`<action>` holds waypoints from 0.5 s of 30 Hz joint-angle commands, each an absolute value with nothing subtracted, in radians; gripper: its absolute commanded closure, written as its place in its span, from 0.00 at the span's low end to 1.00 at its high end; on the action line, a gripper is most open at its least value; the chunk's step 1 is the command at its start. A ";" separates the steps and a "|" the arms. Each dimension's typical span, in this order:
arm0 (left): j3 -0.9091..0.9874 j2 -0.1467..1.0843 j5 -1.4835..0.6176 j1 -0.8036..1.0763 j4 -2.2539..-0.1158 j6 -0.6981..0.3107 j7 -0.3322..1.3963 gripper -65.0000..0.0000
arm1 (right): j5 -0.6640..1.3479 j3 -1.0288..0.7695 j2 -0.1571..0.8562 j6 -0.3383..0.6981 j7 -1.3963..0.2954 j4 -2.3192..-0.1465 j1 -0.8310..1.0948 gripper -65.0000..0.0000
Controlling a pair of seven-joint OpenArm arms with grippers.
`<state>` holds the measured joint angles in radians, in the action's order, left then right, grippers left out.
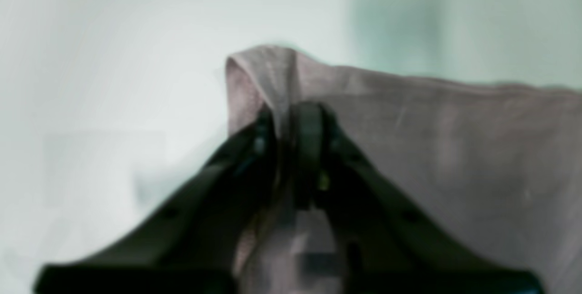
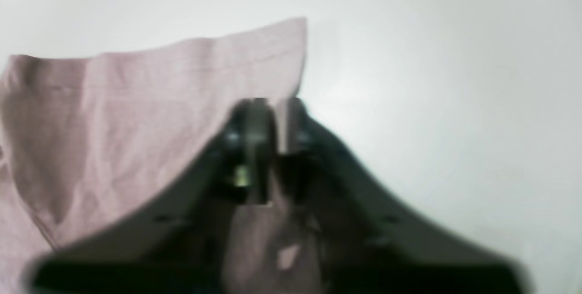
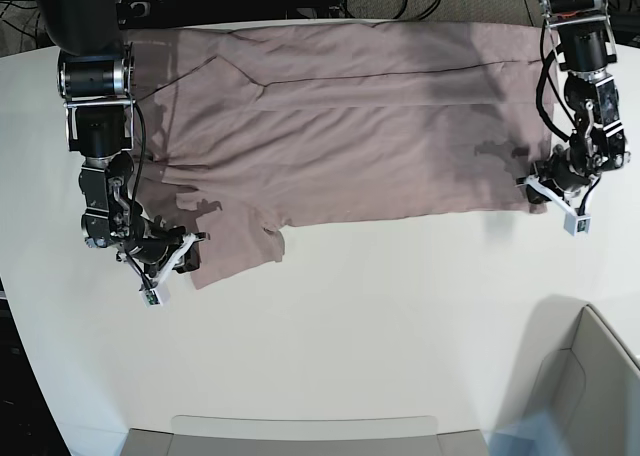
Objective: Fold the T-shirt properly
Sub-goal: 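Grasp the hem corners with the right and left grippers, then lift the hem and fold it over toward the collar edge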
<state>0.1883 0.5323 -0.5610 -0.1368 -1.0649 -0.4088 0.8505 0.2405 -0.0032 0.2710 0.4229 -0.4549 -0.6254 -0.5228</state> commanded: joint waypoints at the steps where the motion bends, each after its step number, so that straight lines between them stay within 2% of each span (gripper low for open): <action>1: 0.196 0.544 -0.547 -0.147 -1.055 -0.403 0.874 1.00 | 0.205 0.001 0.266 0.420 -0.529 -0.618 -0.536 1.00; 8: 0.197 0.544 -0.552 -0.148 -1.046 -0.403 0.799 1.00 | 0.205 0.001 0.255 0.420 -0.538 -0.711 -0.562 1.00; 12: 0.197 0.544 -0.552 -0.139 -1.133 -0.403 0.797 1.00 | 0.209 0.002 0.260 0.420 -0.549 -0.800 -0.558 1.00; 15: 0.199 0.545 -0.552 -0.116 -1.211 -0.403 0.799 1.00 | 0.211 -0.005 0.263 0.420 -0.622 -0.869 -0.556 1.00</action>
<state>0.1940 0.5213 -0.5426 -0.1001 -1.1927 -0.3981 0.8139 0.2031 0.0017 0.2535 0.4194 -0.6437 -0.8516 -0.5205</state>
